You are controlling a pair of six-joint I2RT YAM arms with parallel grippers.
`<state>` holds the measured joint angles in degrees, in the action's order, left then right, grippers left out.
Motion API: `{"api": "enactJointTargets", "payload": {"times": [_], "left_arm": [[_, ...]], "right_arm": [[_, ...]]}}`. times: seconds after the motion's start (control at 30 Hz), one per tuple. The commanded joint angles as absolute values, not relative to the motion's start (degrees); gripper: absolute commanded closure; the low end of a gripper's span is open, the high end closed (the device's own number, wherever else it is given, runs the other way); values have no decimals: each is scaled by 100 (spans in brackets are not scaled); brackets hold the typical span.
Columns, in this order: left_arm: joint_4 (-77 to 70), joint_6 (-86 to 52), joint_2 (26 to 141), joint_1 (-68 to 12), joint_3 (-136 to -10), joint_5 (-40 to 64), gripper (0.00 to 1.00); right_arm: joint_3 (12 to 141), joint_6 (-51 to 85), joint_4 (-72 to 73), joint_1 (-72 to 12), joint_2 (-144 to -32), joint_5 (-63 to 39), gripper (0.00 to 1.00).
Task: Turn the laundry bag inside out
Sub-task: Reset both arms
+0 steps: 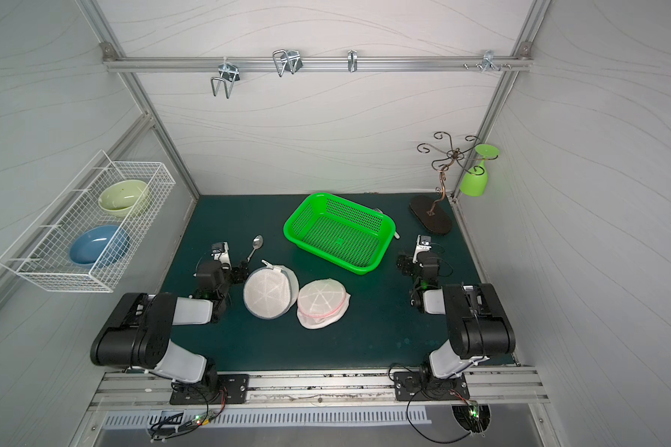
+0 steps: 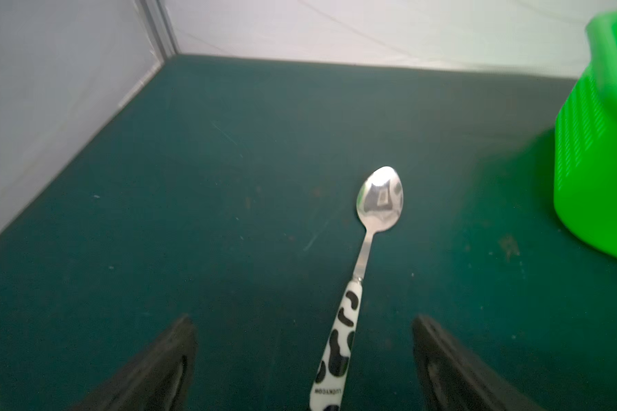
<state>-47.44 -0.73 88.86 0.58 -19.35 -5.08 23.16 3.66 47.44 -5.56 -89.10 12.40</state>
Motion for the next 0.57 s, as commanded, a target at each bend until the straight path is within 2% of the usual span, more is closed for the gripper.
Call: {"api": "enactJointTargets", "payload": {"times": [0.0, 0.07, 0.43, 0.53], "left_arm": [[-5244, -177, 8957, 112, -2239, -596, 3], [-4775, -361, 8851, 157, -2357, -819, 1], [-4876, -343, 8902, 167, -2356, -816, 1], [-4860, -343, 8872, 167, -2347, -813, 1]], "right_arm": [[2442, 230, 4650, -649, -8960, 1264, 1], [2438, 235, 4648, -653, -8953, 1265, 1], [2560, 215, 4516, -631, -9032, 1131, 1], [2520, 70, 4558, -642, -8991, 793, 1]]}}
